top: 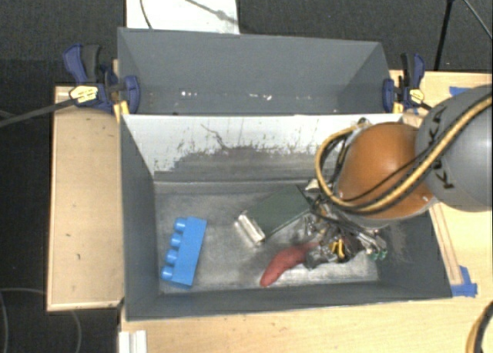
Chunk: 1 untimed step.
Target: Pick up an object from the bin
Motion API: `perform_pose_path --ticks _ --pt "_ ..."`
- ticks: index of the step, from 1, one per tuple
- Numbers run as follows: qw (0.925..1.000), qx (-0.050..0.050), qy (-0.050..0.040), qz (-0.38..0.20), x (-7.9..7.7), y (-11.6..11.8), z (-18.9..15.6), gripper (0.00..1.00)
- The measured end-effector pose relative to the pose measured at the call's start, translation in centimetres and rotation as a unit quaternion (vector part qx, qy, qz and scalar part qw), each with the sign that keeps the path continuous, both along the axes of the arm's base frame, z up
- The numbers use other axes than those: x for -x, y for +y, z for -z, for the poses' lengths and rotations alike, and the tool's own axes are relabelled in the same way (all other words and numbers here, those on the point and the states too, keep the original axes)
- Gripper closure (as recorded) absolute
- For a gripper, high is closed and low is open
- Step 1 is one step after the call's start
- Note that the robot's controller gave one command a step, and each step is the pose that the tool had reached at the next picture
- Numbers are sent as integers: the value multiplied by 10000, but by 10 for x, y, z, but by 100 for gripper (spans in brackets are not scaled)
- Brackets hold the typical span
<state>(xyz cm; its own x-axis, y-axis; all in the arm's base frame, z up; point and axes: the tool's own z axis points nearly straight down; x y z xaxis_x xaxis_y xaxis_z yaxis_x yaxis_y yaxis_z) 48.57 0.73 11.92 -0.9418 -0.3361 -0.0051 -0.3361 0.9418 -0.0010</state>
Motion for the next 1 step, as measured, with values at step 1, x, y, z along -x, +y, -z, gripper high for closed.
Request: perform_pose_path --ticks 1 --pt "10000 0 4 2 0 0 -4 100"
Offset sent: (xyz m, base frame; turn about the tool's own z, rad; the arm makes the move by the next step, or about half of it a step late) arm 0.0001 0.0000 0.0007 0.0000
